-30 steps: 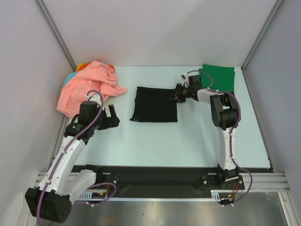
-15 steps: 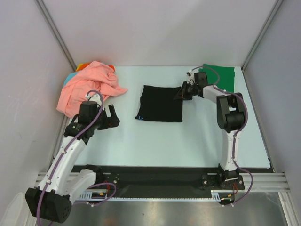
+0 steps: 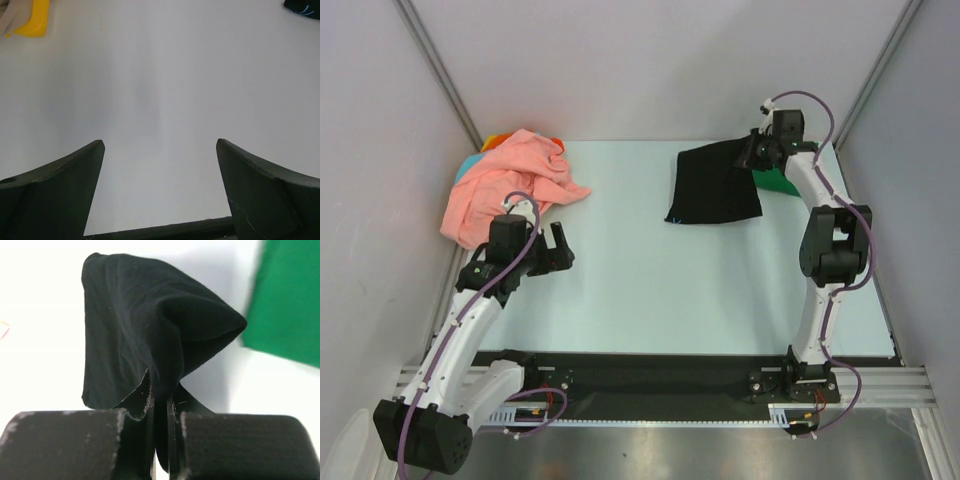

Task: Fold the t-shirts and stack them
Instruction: Neatly place the folded tshirt to the corner

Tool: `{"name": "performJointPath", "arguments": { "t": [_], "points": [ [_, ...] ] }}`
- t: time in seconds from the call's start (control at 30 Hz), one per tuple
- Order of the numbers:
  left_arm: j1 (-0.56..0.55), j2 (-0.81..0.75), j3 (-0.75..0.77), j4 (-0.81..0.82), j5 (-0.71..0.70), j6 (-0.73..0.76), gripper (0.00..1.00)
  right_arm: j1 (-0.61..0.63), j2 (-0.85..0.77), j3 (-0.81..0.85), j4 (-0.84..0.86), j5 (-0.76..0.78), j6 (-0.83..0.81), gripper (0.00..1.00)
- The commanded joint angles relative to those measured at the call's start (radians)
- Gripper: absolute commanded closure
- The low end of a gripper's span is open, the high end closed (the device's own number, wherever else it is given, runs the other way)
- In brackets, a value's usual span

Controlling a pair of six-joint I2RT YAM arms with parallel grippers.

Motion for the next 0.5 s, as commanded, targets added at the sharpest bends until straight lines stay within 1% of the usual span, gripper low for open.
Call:
{"name": "performJointPath", "arguments": {
  "t": [0.0,0.1,0.17,0.27,0.4,0.47],
  "points": [
    [-0.003,-0.009,-0.002,0.026,-0.01,0.009,0.0,-0.029,-0.069,0.106,-0.025,0.096,-0.066,1.0],
    [-0.005,-0.003,-0.002,0.026,-0.01,0.009,0.0,-0.041,-0.056,0.17,-0.043,0.128,-0.088,1.0],
    [-0.005,0.0,-0.002,0.026,-0.01,0.009,0.0,-0.082,-0.036,0.205,-0.056,0.13,-0.089,1.0],
    [-0.005,0.006,-0.001,0.026,-0.009,0.011,0.0,-0.107,-0.006,0.273,-0.071,0.13,-0.091,1.0],
    [-0.005,0.02,-0.001,0.026,-0.005,0.011,0.0,-0.118,0.036,0.363,-0.079,0.157,-0.115,1.0],
    [-0.005,0.029,0.001,0.026,-0.005,0.011,0.0,-0.122,0.08,0.443,-0.105,0.177,-0.135,1.0]
  ]
}}
